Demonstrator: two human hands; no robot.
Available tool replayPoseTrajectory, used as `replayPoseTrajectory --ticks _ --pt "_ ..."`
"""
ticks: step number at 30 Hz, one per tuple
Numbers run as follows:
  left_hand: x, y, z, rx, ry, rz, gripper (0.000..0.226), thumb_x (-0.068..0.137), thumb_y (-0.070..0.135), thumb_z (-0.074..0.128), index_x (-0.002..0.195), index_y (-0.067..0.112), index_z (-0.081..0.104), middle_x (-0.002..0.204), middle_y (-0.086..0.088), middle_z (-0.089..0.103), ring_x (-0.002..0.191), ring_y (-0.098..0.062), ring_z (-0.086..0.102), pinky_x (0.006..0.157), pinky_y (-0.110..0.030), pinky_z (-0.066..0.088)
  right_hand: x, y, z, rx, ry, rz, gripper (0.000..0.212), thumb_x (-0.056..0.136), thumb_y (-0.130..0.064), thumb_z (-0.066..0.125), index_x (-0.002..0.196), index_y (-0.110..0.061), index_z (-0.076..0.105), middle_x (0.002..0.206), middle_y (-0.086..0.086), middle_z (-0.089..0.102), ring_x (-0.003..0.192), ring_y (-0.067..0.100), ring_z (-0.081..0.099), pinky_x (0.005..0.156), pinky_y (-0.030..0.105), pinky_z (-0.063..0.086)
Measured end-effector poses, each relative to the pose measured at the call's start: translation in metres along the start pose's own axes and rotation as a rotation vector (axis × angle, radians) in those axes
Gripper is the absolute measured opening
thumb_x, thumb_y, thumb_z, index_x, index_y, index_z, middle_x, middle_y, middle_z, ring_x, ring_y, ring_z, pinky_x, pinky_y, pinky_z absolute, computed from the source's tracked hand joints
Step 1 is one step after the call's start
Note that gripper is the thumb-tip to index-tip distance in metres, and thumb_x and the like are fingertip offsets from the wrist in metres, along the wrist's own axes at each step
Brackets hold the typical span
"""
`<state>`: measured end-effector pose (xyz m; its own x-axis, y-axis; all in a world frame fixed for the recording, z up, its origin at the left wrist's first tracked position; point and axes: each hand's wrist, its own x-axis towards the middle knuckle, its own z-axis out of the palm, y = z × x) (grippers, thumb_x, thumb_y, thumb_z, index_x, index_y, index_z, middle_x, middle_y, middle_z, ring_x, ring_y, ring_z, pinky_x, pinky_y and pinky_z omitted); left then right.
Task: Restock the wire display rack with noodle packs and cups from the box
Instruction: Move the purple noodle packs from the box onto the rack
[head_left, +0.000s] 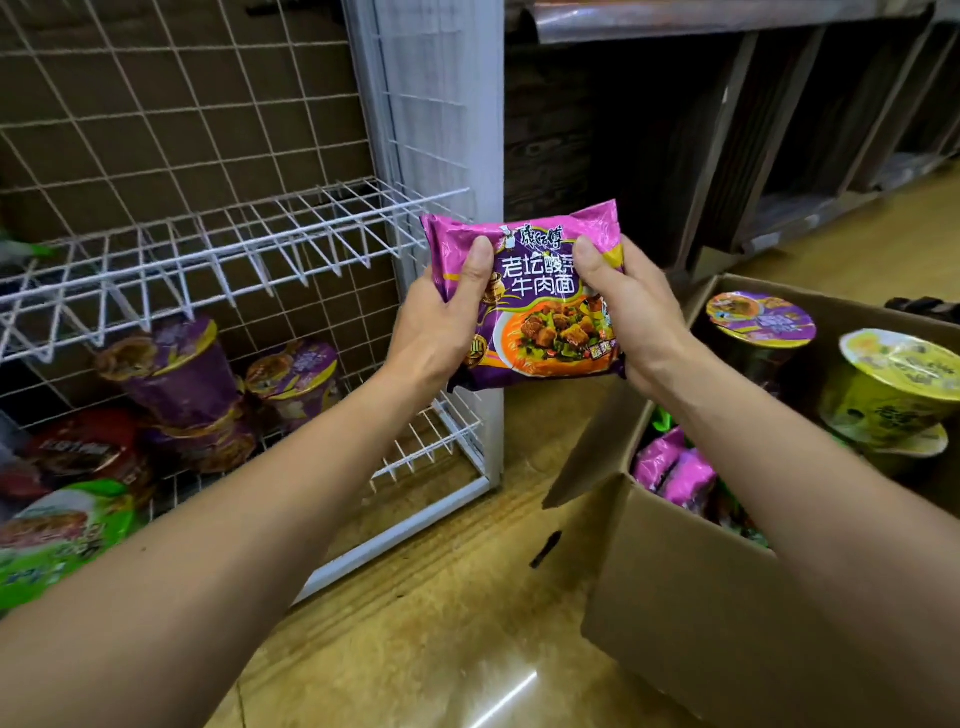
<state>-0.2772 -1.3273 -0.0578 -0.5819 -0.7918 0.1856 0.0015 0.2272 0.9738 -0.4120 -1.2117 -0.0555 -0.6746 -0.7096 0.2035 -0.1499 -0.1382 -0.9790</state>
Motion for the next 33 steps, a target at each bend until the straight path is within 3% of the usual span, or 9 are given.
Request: replayPoseTrajectory --ticks 12,21,24,28,30,33 --pt "-0.017 0.022 -0.096 0.002 0.127 0.060 0.046 0.098 0.054 0.051 0.115 0.014 0.066 0.096 -0.001 0.079 0.087 -0.017 0.077 0.082 -0.034 0.061 0.004 -0.039 0.086 -0.071 -0.183 -0.122 0.036 0.095 -0.052 0.058 0.120 -0.026 0.060 0.109 -0.003 0.074 0.099 0.013 0.073 0.095 0.046 0.057" --pt "-0.018 0.058 -0.125 0.013 0.234 0.004 0.046 0.094 0.054 0.054 0.110 0.013 0.067 0.091 0.001 0.079 0.082 -0.015 0.077 0.077 -0.031 0.062 0.025 -0.071 0.110 -0.065 -0.288 -0.069 0.034 0.092 -0.057 0.058 0.116 -0.033 0.060 0.105 -0.006 0.075 0.095 0.013 0.074 0.091 0.048 0.058" --pt "-0.025 0.073 -0.130 0.007 0.300 -0.030 0.053 0.089 0.062 0.057 0.111 0.014 0.067 0.094 -0.001 0.079 0.085 -0.017 0.077 0.081 -0.038 0.062 0.027 -0.086 0.115 -0.061 -0.337 -0.067 0.032 0.090 -0.056 0.058 0.115 -0.035 0.060 0.104 -0.009 0.075 0.093 0.009 0.074 0.087 0.040 0.059" --pt "-0.038 0.094 -0.133 0.015 0.428 -0.067 0.054 0.086 0.063 0.058 0.108 0.015 0.068 0.093 0.000 0.079 0.085 -0.018 0.077 0.085 -0.045 0.061 0.027 -0.111 0.120 -0.030 -0.434 -0.083 0.026 0.093 -0.051 0.057 0.113 -0.034 0.061 0.100 -0.013 0.075 0.089 0.005 0.073 0.070 0.020 0.056" --pt "-0.046 0.107 -0.134 0.017 0.481 -0.072 0.054 0.084 0.062 0.057 0.109 0.015 0.067 0.092 0.001 0.079 0.083 -0.016 0.077 0.083 -0.042 0.061 0.027 -0.126 0.123 -0.011 -0.492 -0.086 0.025 0.094 -0.048 0.058 0.114 -0.033 0.061 0.099 -0.013 0.076 0.088 0.005 0.074 0.066 0.017 0.056" --pt "-0.057 0.129 -0.138 0.018 0.541 -0.074 0.053 0.085 0.063 0.058 0.109 0.016 0.066 0.094 0.000 0.079 0.086 -0.018 0.077 0.085 -0.043 0.061 0.025 -0.147 0.127 0.016 -0.561 -0.114 0.025 0.094 -0.048 0.058 0.115 -0.035 0.061 0.102 -0.010 0.076 0.091 0.006 0.073 0.073 0.023 0.056"
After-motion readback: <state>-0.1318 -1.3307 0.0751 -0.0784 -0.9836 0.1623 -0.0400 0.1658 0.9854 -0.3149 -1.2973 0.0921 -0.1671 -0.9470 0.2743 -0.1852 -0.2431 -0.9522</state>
